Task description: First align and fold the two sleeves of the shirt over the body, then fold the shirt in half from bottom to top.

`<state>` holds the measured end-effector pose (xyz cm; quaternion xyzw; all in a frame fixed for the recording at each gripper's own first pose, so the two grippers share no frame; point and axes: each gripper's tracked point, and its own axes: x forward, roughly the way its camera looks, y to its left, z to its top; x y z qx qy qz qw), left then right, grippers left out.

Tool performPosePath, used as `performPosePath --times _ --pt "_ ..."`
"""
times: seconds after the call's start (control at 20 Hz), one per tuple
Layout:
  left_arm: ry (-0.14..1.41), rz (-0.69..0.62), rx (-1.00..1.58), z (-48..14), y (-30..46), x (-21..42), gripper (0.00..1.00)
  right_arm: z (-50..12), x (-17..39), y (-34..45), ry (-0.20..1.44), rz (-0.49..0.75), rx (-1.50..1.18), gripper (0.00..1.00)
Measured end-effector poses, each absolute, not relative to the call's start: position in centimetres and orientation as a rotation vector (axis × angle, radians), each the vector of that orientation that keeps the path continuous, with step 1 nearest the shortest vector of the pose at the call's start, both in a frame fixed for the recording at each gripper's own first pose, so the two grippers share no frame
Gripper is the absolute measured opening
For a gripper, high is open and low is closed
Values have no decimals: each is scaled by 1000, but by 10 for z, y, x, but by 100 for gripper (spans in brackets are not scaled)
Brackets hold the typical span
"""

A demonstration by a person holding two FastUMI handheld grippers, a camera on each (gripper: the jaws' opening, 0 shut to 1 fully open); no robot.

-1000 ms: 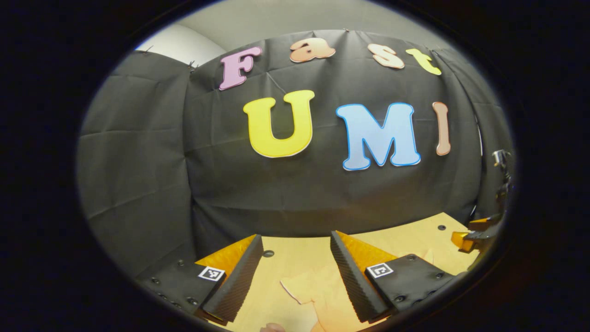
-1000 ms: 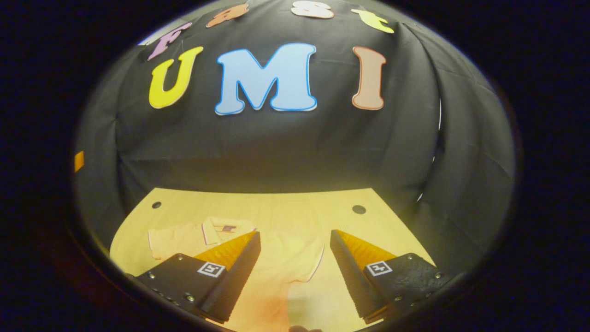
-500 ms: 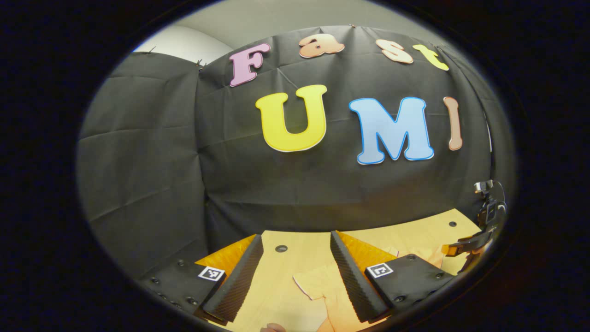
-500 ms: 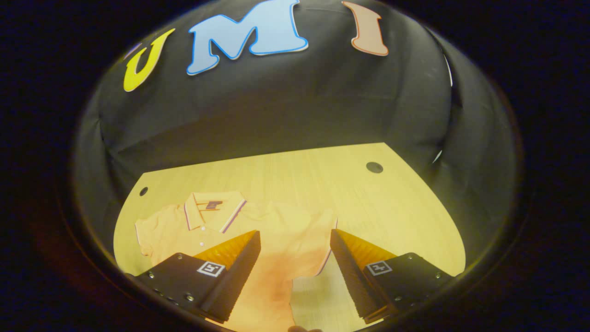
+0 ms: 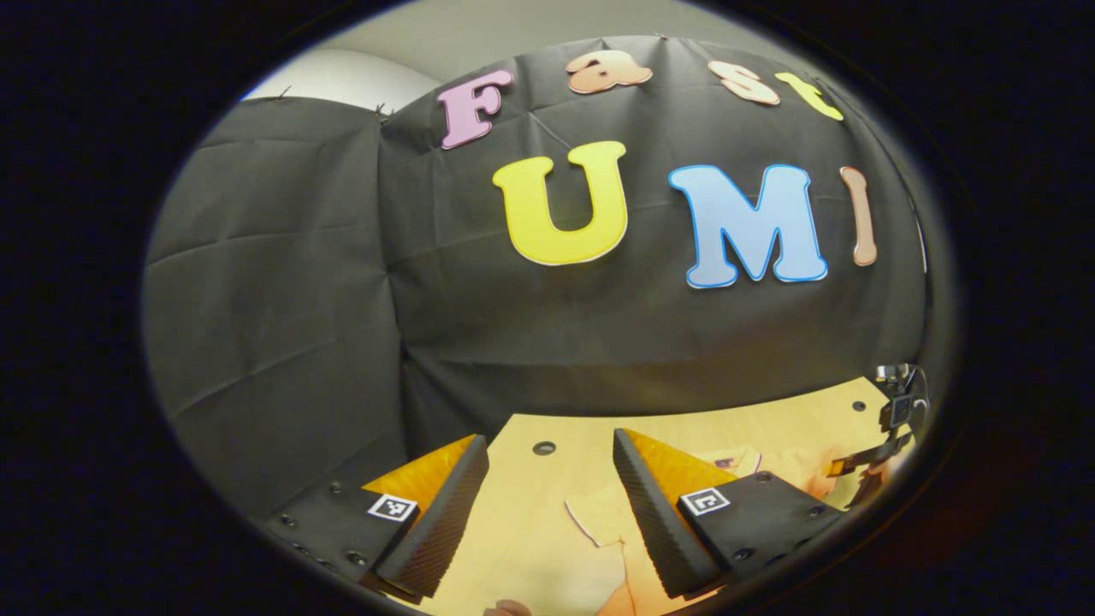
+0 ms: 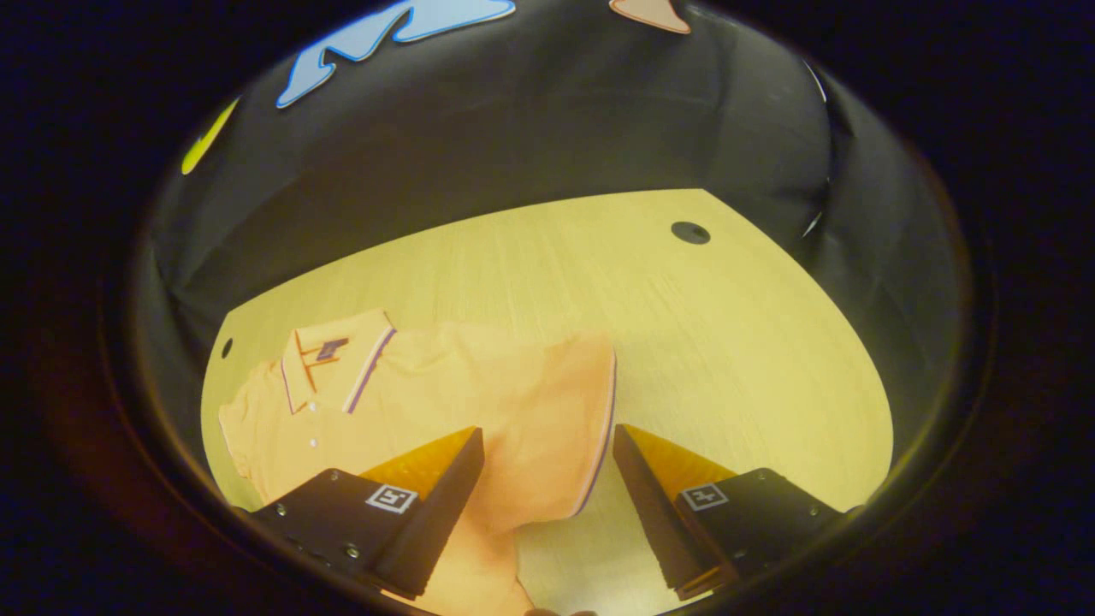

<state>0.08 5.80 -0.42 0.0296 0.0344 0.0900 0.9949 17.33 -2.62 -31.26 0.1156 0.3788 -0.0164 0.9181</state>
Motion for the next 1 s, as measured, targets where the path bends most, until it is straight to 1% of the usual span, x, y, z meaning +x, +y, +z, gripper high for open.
performPosePath --times 0.1,0.3,0.35,0.4,0.45,0.5,0.6,0.65,0.7,0.8,0.85,1.0 --pt "74 185 60 -7 58 2 96 -320 173 -28 803 -40 259 96" --pt "86 184 55 -9 56 4 97 -335 169 -28 844 -40 268 96" --pt "88 184 53 -9 56 4 97 -338 172 -31 838 -49 253 94" --pt "89 184 53 -10 56 4 97 -338 169 -32 842 -49 243 81" --pt "91 183 51 -9 56 4 97 -337 172 -35 840 -45 228 77" --pt "92 181 49 -10 55 5 96 -340 168 -38 850 -46 219 60" --pt "95 179 45 -10 55 5 97 -339 170 -33 857 -17 269 27" --pt "96 178 43 -10 55 6 97 -338 173 -34 854 -20 291 15" --pt "97 178 41 -10 55 6 97 -339 171 -34 864 -21 304 13" --pt "99 179 39 -11 55 6 97 -336 172 -38 848 -41 294 14" --pt "99 180 39 -11 55 7 97 -332 177 -36 840 -42 300 0" --pt "98 188 39 -11 56 6 97 -317 183 -26 804 -32 288 0"
